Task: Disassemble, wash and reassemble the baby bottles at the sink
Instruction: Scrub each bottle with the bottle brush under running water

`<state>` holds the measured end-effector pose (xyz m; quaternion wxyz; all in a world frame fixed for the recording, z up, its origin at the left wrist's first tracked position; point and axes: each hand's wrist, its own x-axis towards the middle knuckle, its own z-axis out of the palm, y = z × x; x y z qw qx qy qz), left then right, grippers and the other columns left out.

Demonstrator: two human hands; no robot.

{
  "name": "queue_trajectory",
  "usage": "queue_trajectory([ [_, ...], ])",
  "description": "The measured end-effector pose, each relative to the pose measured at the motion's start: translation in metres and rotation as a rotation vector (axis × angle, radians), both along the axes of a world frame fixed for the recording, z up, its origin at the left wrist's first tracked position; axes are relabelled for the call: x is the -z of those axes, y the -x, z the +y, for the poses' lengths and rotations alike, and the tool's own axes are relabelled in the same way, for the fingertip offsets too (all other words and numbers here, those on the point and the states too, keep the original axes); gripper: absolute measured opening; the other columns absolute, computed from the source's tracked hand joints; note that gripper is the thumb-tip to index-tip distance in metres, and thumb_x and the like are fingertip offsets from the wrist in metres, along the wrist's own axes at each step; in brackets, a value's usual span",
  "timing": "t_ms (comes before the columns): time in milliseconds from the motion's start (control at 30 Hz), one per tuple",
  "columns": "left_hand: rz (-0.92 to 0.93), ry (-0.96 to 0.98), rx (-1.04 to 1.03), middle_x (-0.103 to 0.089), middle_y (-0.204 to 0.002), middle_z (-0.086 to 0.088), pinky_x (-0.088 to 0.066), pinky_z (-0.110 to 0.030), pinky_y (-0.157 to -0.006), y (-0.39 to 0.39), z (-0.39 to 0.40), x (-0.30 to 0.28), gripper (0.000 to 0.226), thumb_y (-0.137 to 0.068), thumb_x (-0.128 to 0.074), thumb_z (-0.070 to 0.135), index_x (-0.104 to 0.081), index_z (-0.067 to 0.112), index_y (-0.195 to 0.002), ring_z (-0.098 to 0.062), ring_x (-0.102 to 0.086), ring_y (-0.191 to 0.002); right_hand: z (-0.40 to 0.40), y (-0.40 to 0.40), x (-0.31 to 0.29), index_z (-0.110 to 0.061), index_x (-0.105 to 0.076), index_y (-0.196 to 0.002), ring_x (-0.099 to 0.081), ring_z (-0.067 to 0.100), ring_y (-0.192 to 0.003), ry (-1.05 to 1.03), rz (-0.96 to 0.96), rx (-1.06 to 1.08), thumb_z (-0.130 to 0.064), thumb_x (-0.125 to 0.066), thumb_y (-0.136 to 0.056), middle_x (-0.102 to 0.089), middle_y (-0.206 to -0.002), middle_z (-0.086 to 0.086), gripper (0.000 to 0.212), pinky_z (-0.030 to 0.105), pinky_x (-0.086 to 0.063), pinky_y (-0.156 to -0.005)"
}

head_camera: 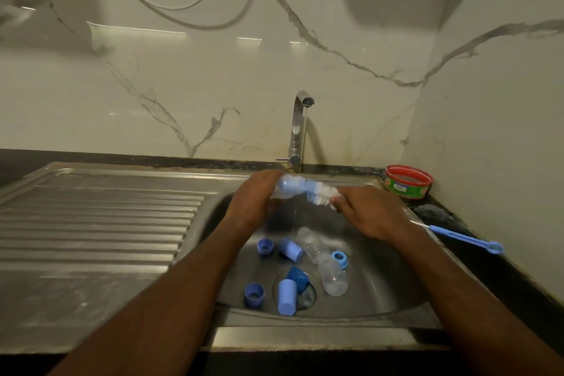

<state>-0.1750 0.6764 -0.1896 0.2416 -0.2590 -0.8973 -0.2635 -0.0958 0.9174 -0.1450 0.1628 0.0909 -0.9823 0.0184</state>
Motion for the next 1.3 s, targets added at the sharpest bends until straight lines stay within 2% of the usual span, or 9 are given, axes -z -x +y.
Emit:
queue_trajectory([
  [167, -0.030, 0.151, 0.138, -0.052, -0.147, -0.008, -0.040, -0.042, -0.113, -0.011, 0.015, 0.003, 0.064, -0.089, -0.076, 0.024, -0.047, 0.016, -0.146, -0.025, -0.049, -0.134, -0.005, -0.002, 0.004, -0.030, -0.063, -0.129, -0.064, 0.020, -0.096, -0.079, -0.029, 0.049, -0.051, -0.039, -0.104, -0.071, -0.111, 0.002, 0.041, 0.041, -0.053, -0.088],
  [300, -0.076, -0.030, -0.050, -0.055, -0.142, -0.009, -0.042, -0.041, -0.110, -0.002, 0.008, 0.003, 0.061, -0.089, -0.077, 0.022, -0.051, 0.016, -0.143, -0.026, -0.053, -0.130, -0.002, -0.001, -0.001, -0.030, -0.064, -0.128, -0.065, 0.024, -0.099, -0.017, 0.031, 0.073, -0.055, -0.039, -0.103, -0.071, -0.114, 0.005, 0.043, 0.041, -0.052, -0.087],
  [400, -0.006, 0.144, 0.132, -0.054, -0.143, -0.007, -0.041, -0.040, -0.110, -0.014, 0.017, 0.009, 0.064, -0.087, -0.079, 0.025, -0.049, 0.019, -0.143, -0.023, -0.050, -0.130, -0.010, 0.001, -0.001, -0.027, -0.065, -0.124, -0.065, 0.023, -0.098, -0.141, 0.000, 0.115, -0.064, -0.052, -0.092, -0.070, -0.112, 0.004, 0.051, 0.034, -0.045, -0.078],
  [533, -0.014, -0.053, -0.031, -0.059, -0.135, -0.008, -0.044, -0.039, -0.105, -0.002, 0.005, 0.010, 0.061, -0.083, -0.082, 0.025, -0.055, 0.017, -0.137, -0.025, -0.055, -0.124, -0.007, 0.000, -0.006, -0.024, -0.066, -0.119, -0.064, 0.022, -0.093, -0.084, -0.012, 0.212, -0.058, -0.073, -0.077, -0.070, -0.106, 0.004, 0.055, 0.032, -0.048, -0.076],
  [633, 0.014, 0.071, 0.053, -0.057, -0.138, -0.007, -0.043, -0.039, -0.108, -0.009, 0.014, 0.009, 0.061, -0.084, -0.080, 0.028, -0.054, 0.017, -0.139, -0.024, -0.054, -0.125, -0.018, 0.001, -0.003, -0.021, -0.066, -0.117, -0.065, 0.022, -0.095, -0.094, -0.002, 0.254, -0.051, -0.078, -0.076, -0.069, -0.106, 0.004, 0.052, 0.034, -0.052, -0.078],
  [800, -0.043, 0.032, -0.108, -0.056, -0.142, -0.011, -0.039, -0.040, -0.111, 0.002, 0.005, 0.006, 0.065, -0.086, -0.080, 0.025, -0.052, 0.014, -0.143, -0.029, -0.053, -0.129, -0.015, 0.001, -0.005, -0.022, -0.068, -0.113, -0.065, 0.024, -0.091, -0.083, 0.053, 0.255, -0.045, -0.076, -0.078, -0.069, -0.102, 0.004, 0.042, 0.030, -0.043, -0.068],
  [933, -0.014, 0.178, 0.094, -0.055, -0.143, -0.008, -0.040, -0.038, -0.109, -0.012, 0.019, 0.009, 0.064, -0.087, -0.078, 0.027, -0.050, 0.017, -0.144, -0.025, -0.052, -0.130, -0.026, 0.001, 0.000, -0.022, -0.065, -0.116, -0.065, 0.020, -0.092, -0.138, 0.014, 0.282, -0.047, -0.079, -0.078, -0.068, -0.104, 0.003, 0.048, 0.034, -0.053, -0.077],
  [1167, 0.001, 0.171, 0.058, -0.053, -0.145, -0.008, -0.038, -0.036, -0.109, -0.008, 0.023, 0.013, 0.063, -0.089, -0.076, 0.028, -0.049, 0.016, -0.144, -0.024, -0.050, -0.131, -0.026, 0.001, -0.001, -0.023, -0.066, -0.115, -0.065, 0.021, -0.093, -0.106, -0.004, 0.294, -0.050, -0.078, -0.078, -0.067, -0.103, 0.003, 0.048, 0.034, -0.052, -0.076],
  [1300, -0.015, 0.016, -0.041, -0.055, -0.141, -0.010, -0.041, -0.038, -0.108, -0.002, 0.013, 0.013, 0.063, -0.086, -0.079, 0.025, -0.051, 0.015, -0.141, -0.026, -0.052, -0.129, -0.017, -0.001, -0.002, -0.023, -0.068, -0.114, -0.066, 0.022, -0.091, -0.056, 0.028, 0.297, -0.052, -0.077, -0.076, -0.069, -0.102, 0.003, 0.048, 0.032, -0.051, -0.070],
])
